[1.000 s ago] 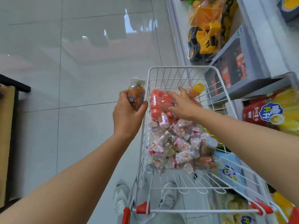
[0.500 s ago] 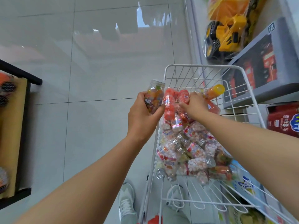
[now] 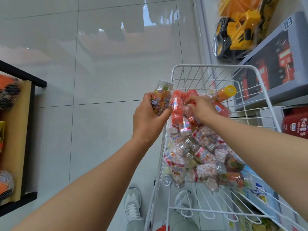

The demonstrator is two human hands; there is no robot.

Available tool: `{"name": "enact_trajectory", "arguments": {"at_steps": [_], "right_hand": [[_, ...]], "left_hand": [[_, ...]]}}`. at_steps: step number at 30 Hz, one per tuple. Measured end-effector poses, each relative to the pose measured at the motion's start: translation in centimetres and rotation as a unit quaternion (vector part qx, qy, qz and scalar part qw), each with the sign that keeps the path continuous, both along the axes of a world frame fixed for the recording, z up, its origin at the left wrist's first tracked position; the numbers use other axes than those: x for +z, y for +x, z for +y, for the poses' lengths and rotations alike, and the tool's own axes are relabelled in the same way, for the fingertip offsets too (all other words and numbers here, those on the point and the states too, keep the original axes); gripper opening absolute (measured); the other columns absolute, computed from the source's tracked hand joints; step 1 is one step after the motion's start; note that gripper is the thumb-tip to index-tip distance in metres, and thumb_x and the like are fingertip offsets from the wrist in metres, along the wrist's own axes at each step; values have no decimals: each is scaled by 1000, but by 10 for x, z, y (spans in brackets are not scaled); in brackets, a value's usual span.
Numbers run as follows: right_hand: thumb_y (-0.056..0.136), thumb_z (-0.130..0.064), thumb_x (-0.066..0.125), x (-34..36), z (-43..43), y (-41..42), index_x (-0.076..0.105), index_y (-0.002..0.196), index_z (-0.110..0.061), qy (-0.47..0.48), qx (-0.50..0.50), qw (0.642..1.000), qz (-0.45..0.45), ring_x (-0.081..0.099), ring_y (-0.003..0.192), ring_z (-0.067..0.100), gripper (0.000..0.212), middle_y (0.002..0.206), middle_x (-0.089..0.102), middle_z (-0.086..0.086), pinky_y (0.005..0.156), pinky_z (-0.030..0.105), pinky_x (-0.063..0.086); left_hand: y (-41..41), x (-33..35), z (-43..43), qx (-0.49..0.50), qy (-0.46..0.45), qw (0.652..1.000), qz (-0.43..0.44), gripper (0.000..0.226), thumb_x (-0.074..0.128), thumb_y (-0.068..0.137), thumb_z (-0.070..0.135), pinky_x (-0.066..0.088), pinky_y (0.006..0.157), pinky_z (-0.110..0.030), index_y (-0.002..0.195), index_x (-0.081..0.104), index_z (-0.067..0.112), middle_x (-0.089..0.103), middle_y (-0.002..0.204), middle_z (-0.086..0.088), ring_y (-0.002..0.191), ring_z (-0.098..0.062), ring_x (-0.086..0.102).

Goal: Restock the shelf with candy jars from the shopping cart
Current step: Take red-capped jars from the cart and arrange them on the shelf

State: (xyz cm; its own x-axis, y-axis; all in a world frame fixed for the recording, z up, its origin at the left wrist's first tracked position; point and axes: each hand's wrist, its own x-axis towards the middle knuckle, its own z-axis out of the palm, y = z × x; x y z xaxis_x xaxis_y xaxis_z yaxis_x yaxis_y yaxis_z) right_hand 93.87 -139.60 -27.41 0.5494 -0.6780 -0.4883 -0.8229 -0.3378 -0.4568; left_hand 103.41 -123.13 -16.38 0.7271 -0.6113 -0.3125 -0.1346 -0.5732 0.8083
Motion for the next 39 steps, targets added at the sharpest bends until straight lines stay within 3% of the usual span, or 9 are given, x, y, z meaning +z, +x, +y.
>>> {"name": "enact_trajectory", "arguments": {"at_steps": [7,13,17,22,24,27,29,32,39], "right_hand": [[101,-38,41,25,3,-27,50,137,-32,-25,19,996,-79,48,120,27,37,132,52,8,99,40,40],[99,-32,48,69,6,-41,48,137,-36,22,-39,984,-172,56,103,16,38,129,55,2,91,39,50],[97,-25,53,109,19,-49,49,135,-33,80,-116,957,-252,59,98,11,39,120,56,-6,81,27,53],[90,-14,62,153,42,-67,36,147,-25,135,-221,918,-301,59,101,9,63,111,52,-10,81,23,52],[84,-18,68,171,53,-77,43,143,-21,154,-263,895,-324,61,103,16,64,115,58,-1,88,32,53],[68,-18,68,204,71,-94,65,111,-29,165,-301,860,-378,65,92,17,45,99,69,2,84,37,55],[60,-18,70,230,82,-110,61,115,-24,149,-337,835,-409,65,95,19,55,104,67,4,90,41,55],[48,-31,73,274,101,-139,49,120,-21,111,-377,797,-458,63,91,9,76,106,61,0,83,29,54],[67,-13,76,349,151,-223,44,123,-17,-33,-413,756,-507,62,97,11,65,115,63,8,89,35,53]], "left_hand": [[-2,9,-1,-12,6,1000,-5,45,70,84,33,56,82,-33,122,49,21,62,101,6,90,-12,63],[-6,30,-3,-36,6,999,-24,45,70,85,32,56,82,-35,122,49,20,61,101,6,90,-14,62],[-9,47,1,-55,4,998,-37,43,70,84,33,55,82,-38,121,50,20,62,100,4,89,-16,62],[-17,71,10,-121,-12,992,-35,42,71,83,32,56,79,-35,117,49,22,62,100,5,87,-14,62],[-22,81,14,-158,-21,987,-35,40,72,83,32,54,75,-31,114,48,23,63,99,5,86,-14,62],[-30,103,17,-214,-36,975,-50,34,73,82,30,44,63,-21,104,47,27,61,90,10,78,-6,58],[-39,121,16,-245,-44,967,-54,34,73,81,31,41,61,-20,102,47,28,58,86,14,76,-4,56],[-61,152,12,-285,-68,955,-55,32,73,81,29,41,62,-21,103,49,26,58,84,15,75,-4,56],[-149,219,6,-374,-119,919,-46,33,72,83,31,34,52,-16,105,48,27,57,83,14,68,-1,53]]}}
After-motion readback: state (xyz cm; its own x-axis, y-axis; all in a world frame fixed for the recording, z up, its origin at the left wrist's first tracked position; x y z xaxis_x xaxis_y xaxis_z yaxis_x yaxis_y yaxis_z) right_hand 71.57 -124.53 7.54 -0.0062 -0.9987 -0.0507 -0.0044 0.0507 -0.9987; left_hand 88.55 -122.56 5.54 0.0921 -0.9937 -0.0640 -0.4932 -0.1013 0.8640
